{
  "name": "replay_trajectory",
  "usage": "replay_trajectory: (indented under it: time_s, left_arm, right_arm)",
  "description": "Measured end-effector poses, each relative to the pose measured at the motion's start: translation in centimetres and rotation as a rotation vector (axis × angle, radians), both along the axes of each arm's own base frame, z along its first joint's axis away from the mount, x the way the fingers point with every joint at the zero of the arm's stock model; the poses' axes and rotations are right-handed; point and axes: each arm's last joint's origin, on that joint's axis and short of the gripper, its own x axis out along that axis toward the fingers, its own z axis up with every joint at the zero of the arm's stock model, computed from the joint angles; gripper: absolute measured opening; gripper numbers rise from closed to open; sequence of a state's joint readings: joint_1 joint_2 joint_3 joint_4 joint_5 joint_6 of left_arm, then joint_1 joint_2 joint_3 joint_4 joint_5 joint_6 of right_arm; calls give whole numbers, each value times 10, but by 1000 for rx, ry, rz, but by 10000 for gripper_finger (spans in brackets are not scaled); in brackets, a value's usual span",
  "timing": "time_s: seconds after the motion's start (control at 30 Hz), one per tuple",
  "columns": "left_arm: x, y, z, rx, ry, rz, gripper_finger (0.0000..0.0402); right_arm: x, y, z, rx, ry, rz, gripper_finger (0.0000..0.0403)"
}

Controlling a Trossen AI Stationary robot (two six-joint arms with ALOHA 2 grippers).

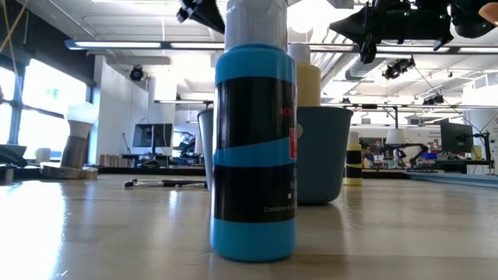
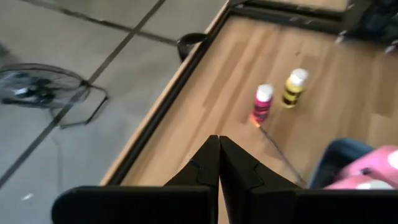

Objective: Pick & Place Paint Supplies
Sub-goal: Put the black and silver paint brush into the green cup

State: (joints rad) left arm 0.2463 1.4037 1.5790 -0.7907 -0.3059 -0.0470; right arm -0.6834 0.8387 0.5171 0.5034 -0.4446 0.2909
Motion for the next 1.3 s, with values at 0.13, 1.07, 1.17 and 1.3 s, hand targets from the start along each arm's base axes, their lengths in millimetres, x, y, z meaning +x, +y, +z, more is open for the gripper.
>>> replay_trajectory:
  time_s: [0.13, 1.07, 1.17, 1.3]
  left_arm:
    - [-25, -9, -15, -30, -72, -13, 1]
    - [-71, -24, -68, -190, -287, -57, 1]
    - [-71, -25, -70, -207, -270, -81, 1]
    - [-73, -26, -74, -231, -226, -92, 1]
  right_arm:
    - [0, 0, 0, 0, 0, 0, 2]
    - [0, -1, 0, -6, 0, -19, 2]
    - [0, -1, 0, 53, -18, -39, 2]
    - [0, -1, 0, 128, -37, -22, 2]
